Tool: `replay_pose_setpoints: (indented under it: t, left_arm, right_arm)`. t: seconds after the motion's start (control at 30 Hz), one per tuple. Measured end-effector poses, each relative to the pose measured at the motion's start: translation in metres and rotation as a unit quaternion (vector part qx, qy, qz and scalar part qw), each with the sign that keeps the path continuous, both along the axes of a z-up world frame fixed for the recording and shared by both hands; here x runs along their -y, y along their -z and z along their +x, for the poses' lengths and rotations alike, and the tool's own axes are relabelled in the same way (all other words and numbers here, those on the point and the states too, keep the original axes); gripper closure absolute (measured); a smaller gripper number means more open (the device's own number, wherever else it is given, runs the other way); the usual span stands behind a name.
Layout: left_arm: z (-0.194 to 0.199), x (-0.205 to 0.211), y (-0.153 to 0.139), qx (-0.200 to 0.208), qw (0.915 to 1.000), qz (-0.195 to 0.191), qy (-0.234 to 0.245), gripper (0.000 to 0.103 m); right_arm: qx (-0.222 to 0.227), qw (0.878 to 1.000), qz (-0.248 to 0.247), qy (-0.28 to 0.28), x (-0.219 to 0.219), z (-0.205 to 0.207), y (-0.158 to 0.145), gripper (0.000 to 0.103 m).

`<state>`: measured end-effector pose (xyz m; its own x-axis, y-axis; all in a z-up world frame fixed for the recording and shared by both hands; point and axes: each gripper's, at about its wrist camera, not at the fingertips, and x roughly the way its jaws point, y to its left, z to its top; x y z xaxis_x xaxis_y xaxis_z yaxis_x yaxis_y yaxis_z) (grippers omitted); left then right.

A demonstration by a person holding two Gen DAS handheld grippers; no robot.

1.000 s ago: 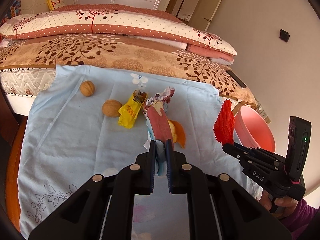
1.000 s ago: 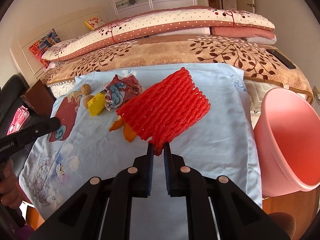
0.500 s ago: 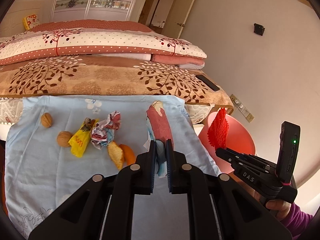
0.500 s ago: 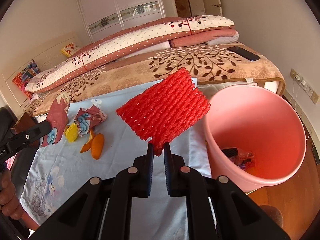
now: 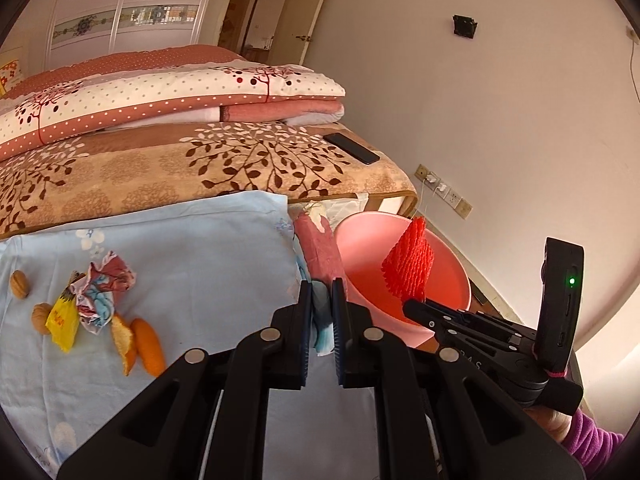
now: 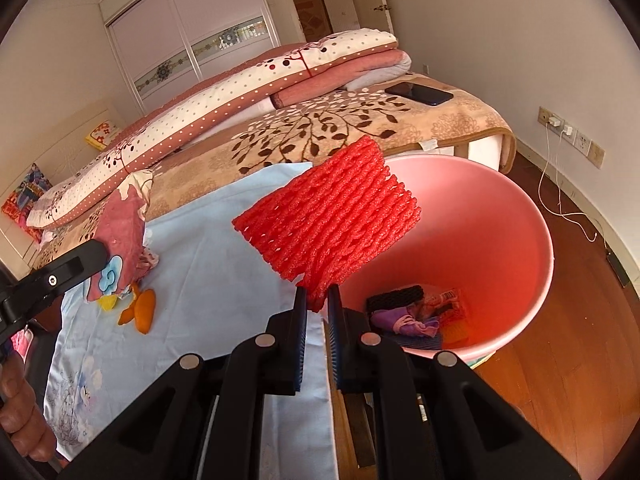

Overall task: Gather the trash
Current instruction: 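Carry the paper wrapper and red mesh sleeve over the pink bucket and open both tools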

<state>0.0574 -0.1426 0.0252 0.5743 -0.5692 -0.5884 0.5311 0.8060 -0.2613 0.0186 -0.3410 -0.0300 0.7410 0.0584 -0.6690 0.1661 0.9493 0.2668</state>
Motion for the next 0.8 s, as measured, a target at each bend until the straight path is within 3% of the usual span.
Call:
replay_pose_setpoints:
  t: [0.43, 0.8]
  left_arm:
    - [-0.001, 0.069, 0.012, 0.003, 0.9979, 0.028, 0.058, 0.094]
    - [0.005, 0.106, 0.028, -0.008, 0.9959, 0.049, 0.075, 0.094]
  right_arm:
    - [-0.005, 0.999, 0.023, 0.034, 0.041, -0.009, 0.010, 0.093]
    - [-0.011, 0.998, 0.032, 0.051, 0.062, -0.014, 0.018, 0.093]
